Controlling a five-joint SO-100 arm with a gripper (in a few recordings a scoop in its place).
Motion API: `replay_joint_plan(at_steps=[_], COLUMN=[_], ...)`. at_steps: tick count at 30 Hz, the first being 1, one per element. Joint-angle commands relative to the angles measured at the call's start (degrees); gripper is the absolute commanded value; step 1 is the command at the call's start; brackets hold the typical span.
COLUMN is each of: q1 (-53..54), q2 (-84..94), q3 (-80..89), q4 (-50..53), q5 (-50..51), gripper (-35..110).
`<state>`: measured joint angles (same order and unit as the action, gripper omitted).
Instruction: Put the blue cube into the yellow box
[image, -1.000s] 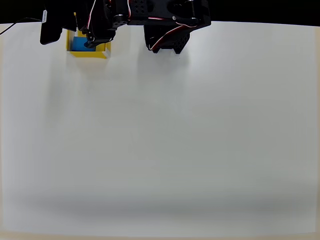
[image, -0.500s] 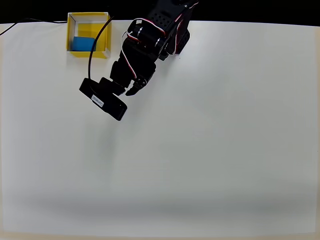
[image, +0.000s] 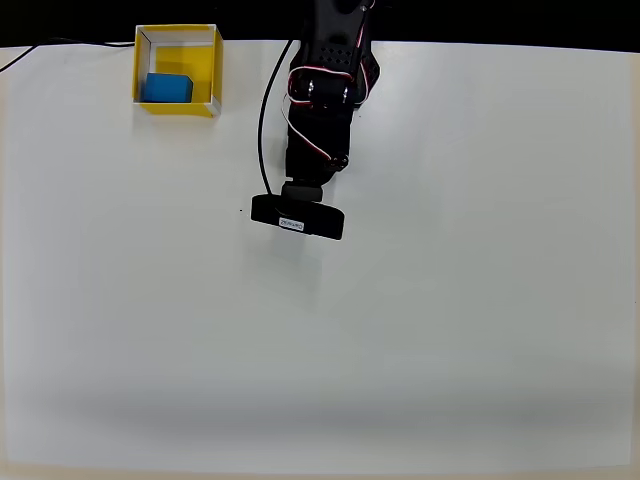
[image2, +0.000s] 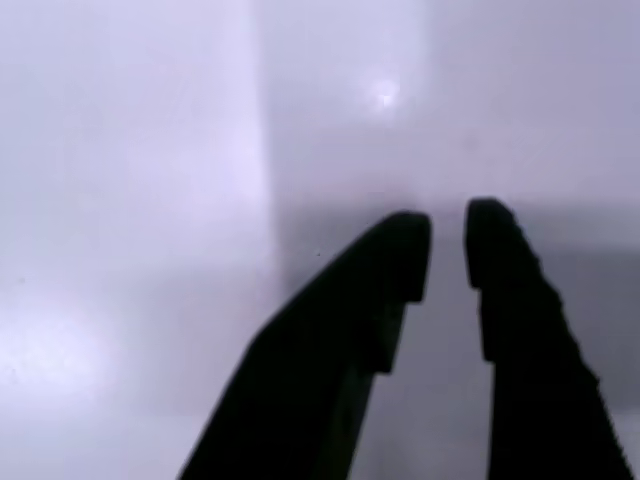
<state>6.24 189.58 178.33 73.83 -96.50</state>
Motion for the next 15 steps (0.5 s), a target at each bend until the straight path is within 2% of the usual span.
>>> replay_joint_plan(at_steps=[1,4,15], q1=[-0.9,-4.0,-4.9], q2=[1.9,1.8,1.8], q3=[1.8,1.8,1.8], q4=[0.9,4.1,4.0], q5=[0.7,3.3,3.5], gripper=[0,0,0])
